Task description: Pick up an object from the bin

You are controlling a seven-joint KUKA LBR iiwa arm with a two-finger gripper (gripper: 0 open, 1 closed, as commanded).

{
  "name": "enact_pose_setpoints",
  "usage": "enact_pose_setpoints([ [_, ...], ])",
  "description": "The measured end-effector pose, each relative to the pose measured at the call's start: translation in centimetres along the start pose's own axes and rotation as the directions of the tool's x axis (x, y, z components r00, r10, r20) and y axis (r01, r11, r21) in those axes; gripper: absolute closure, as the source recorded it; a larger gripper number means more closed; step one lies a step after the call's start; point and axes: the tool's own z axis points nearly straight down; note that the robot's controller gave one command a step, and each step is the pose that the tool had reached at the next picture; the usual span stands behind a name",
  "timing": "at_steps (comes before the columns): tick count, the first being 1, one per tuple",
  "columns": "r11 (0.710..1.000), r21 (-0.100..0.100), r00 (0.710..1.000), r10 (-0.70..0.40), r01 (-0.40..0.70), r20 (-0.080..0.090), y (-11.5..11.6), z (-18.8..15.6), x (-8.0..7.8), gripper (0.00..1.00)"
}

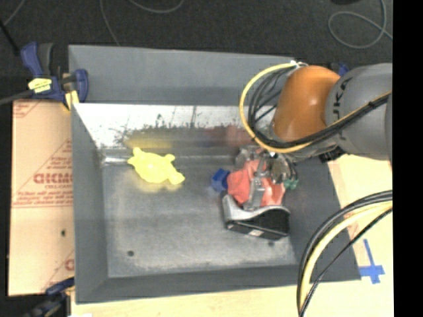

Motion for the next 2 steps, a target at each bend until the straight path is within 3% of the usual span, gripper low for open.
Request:
enact_pose_setpoints([
  [1, 1.000, -0.007, 1.000, -0.030, 0.030, 0.000, -2.92, 3.48, -0.19, 1.00],
  [2, 1.000, -0.006, 1.000, -0.030, 0.030, 0.000, -2.91, 3.48, -0.19, 1.00],
])
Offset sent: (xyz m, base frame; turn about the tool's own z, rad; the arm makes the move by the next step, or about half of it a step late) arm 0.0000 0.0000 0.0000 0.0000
